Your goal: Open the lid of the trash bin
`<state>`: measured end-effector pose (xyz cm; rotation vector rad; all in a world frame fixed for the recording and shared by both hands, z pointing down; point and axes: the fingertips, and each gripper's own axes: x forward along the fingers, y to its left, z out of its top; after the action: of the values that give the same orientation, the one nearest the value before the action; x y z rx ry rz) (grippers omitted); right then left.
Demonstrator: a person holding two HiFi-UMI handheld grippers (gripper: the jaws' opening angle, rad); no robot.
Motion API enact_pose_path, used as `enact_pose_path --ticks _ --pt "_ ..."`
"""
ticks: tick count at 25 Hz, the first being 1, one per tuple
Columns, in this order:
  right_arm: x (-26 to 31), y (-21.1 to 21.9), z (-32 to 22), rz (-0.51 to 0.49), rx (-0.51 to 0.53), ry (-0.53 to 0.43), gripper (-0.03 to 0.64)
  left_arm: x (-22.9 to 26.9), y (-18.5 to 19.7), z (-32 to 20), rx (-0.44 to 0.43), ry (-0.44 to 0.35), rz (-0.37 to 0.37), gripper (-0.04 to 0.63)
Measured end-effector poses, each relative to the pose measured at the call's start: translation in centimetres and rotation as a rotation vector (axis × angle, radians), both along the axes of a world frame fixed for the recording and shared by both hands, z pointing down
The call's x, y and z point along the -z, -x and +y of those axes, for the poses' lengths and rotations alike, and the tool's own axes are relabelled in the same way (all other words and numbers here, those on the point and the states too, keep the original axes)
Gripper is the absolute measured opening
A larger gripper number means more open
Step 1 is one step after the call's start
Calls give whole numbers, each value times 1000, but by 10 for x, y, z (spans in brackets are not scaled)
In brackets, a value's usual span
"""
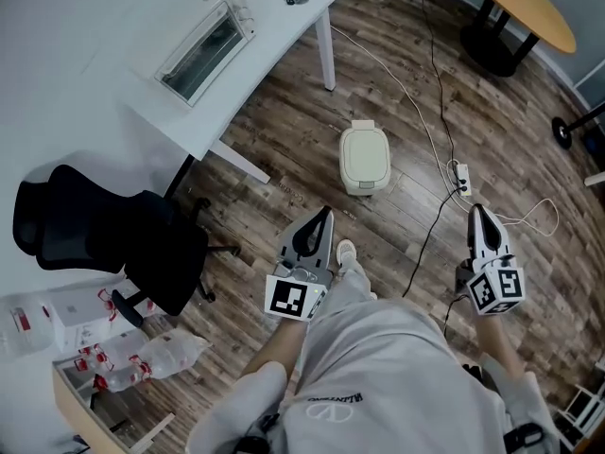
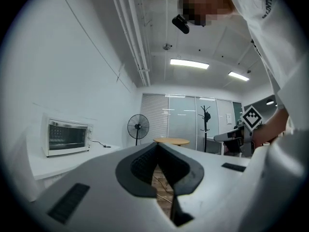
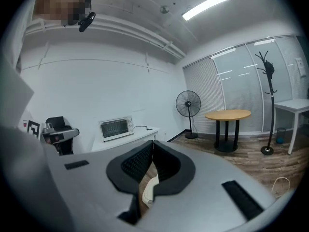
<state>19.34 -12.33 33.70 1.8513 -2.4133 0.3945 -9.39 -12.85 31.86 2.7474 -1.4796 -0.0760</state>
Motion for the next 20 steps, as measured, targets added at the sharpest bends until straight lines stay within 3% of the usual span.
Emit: enact_pose_path --ticks 9,14,20 --pt "-18 40 -79 4 18 54 17 -58 -24 -88 -132 142 1 0" --pt "-39 44 -106 26 55 103 17 -85 -39 -117 -152 194 -12 0" --pt "-107 65 -148 22 156 189 17 -152 -55 -151 -125 265 -68 0"
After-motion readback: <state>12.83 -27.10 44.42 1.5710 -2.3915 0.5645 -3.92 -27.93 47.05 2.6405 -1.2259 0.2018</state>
